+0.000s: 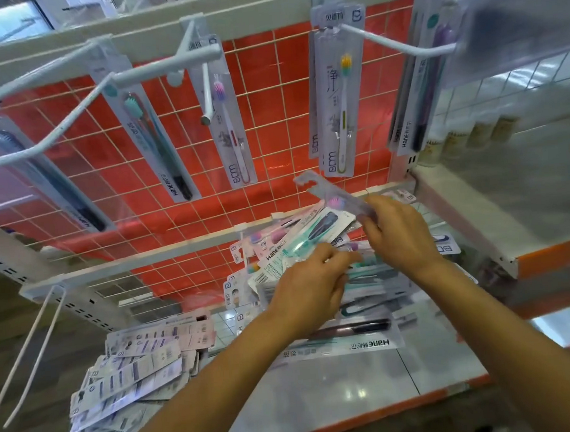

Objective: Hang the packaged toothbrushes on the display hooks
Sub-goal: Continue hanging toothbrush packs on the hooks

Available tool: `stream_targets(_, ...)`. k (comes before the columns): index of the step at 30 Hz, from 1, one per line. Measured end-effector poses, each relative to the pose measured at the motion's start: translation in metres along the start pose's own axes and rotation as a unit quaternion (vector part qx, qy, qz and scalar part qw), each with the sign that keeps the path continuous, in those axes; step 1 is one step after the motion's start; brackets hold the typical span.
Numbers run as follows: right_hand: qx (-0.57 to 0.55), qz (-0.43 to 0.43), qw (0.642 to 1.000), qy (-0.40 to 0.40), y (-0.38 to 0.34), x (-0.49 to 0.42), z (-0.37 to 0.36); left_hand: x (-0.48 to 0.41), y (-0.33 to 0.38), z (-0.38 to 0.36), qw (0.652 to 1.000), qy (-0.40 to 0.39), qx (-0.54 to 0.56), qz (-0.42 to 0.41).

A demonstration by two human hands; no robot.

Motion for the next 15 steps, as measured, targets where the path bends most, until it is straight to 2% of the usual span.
stream_targets(3, -0.039, -0.016, 0.999, 0.028, 0.001, -0.009, 0.013, -0.001, -0.003, 0.021, 0.999, 0.019, -0.01, -0.031)
stream_targets(6, -0.077, -0.032, 0.996, 0.018, 0.002, -0.013, 0.017, 0.003, -0.023, 0.037, 0.999, 0.042, 0.025, -0.007)
stream_targets(9, -0.102, -0.049, 0.994, -0.001, 0.003, -0.015, 0.012, 0.014, -0.052, 0.052, 0.99, 0.084, 0.08, 0.085)
stream_targets(11, -0.113, -0.053, 0.992, -0.003, -0.001, -0.016, 0.009, 0.024, -0.068, 0.051, 0.975, 0.063, 0.135, 0.167)
stream_targets(15, -0.236, -0.088, 0.967, -0.026, -0.008, -0.018, 0.005, 0.035, -0.072, 0.045, 0.957, 0.033, 0.192, 0.214)
Point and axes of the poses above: each hand's wrist, its own x-axis away from the middle knuckle, its own z-axis out of the back of the hand, y = z × x, the point moved 9 cm from there along -x, towards the middle knuckle, and after that the axes turned 11 degrees about -z, right-handed, at the moved point
